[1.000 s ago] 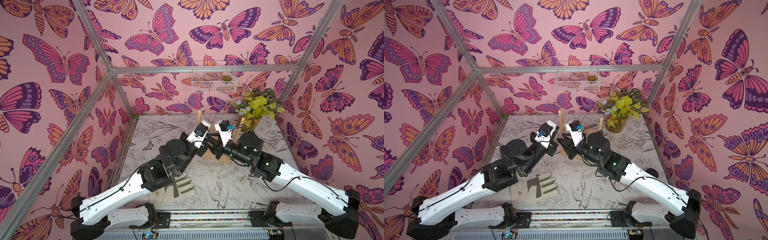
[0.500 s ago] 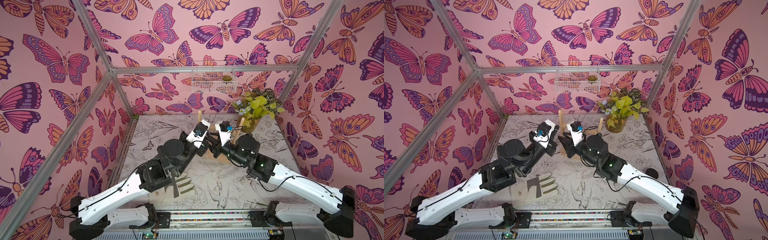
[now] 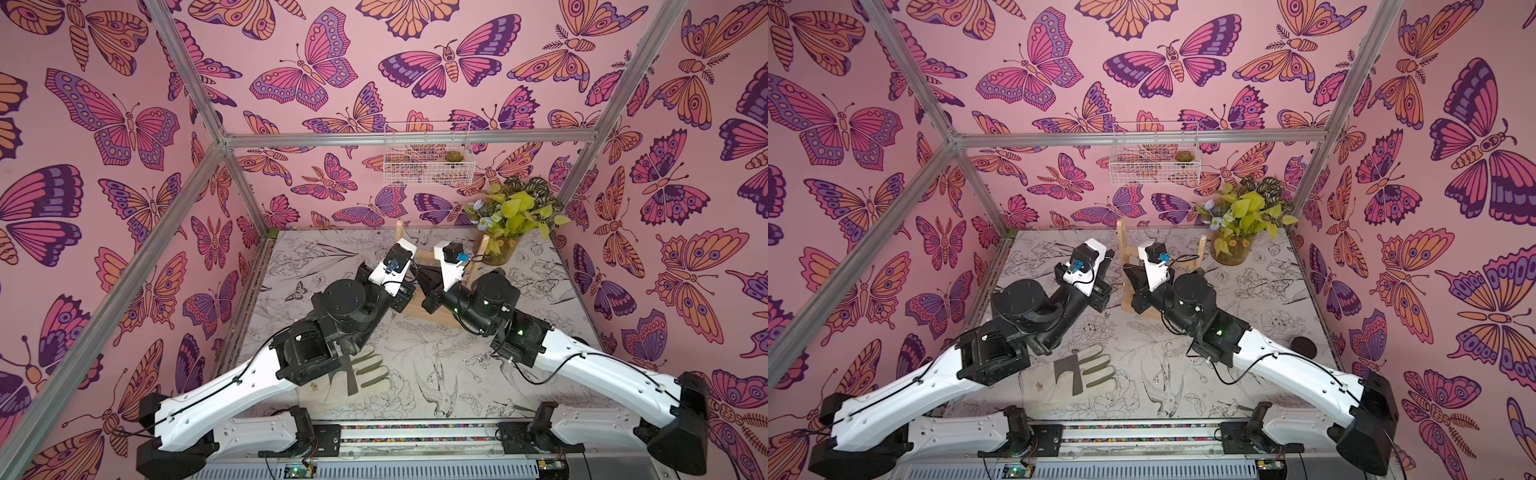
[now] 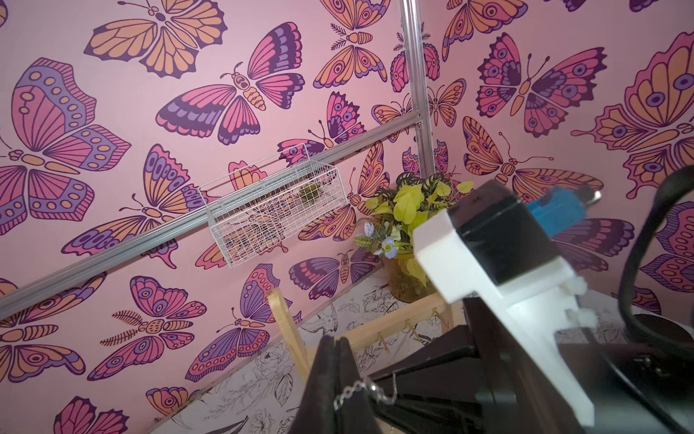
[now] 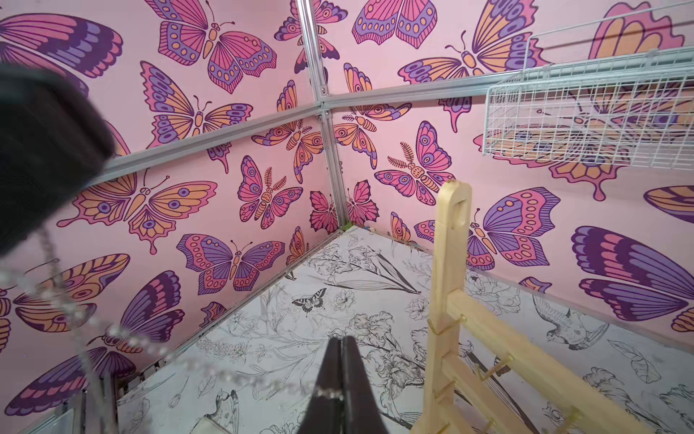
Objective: Hang the necklace on the jewelry display stand
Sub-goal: Hang the necklace on the stand.
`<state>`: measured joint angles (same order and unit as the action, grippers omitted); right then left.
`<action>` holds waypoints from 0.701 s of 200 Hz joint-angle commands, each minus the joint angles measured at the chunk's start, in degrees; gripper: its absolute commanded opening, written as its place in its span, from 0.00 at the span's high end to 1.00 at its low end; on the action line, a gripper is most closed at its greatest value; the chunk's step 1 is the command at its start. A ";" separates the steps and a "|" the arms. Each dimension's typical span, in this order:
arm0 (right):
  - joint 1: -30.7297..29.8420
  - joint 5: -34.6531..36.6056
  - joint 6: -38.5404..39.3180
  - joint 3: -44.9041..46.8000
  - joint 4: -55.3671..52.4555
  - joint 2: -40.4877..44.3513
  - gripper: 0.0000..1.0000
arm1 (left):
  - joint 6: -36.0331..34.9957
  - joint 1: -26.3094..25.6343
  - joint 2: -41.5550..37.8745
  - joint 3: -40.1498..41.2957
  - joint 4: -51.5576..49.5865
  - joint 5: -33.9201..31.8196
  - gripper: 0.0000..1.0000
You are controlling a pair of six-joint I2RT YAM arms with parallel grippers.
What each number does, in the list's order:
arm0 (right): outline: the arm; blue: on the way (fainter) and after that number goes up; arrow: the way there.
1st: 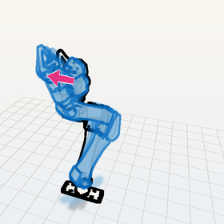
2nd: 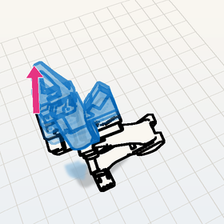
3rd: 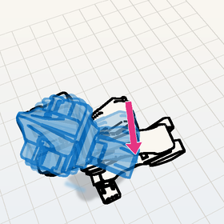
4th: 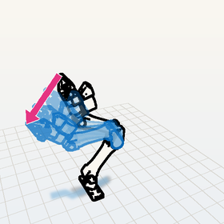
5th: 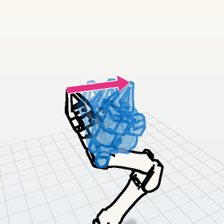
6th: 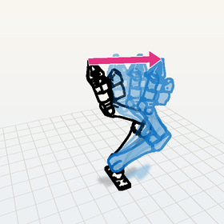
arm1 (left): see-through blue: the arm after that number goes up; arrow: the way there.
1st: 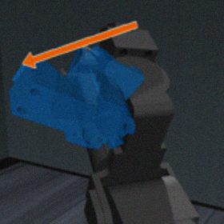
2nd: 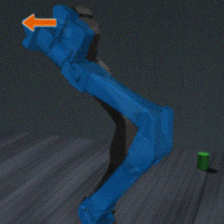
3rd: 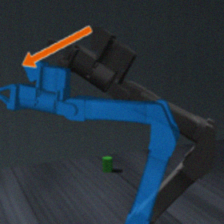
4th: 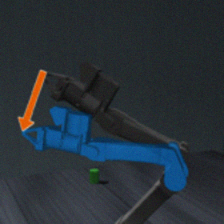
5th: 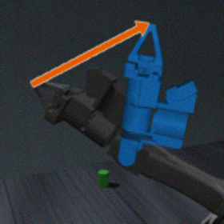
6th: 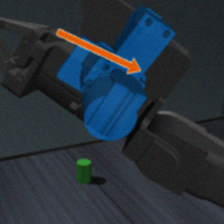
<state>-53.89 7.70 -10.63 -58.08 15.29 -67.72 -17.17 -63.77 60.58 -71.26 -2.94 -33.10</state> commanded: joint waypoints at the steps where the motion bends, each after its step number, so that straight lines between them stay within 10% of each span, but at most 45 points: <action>1: -0.34 1.82 0.77 -0.13 1.37 1.93 0.97 | -0.28 0.84 -0.64 2.77 0.97 -3.79 1.00; 140: -0.37 3.85 5.71 -12.63 -11.12 -9.75 0.95 | 12.62 17.19 0.29 11.04 1.69 3.28 1.00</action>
<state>-53.89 9.72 -5.52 -67.66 6.98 -75.70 -7.44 -48.62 60.45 -61.39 -2.79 -32.45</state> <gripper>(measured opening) 0.048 0.040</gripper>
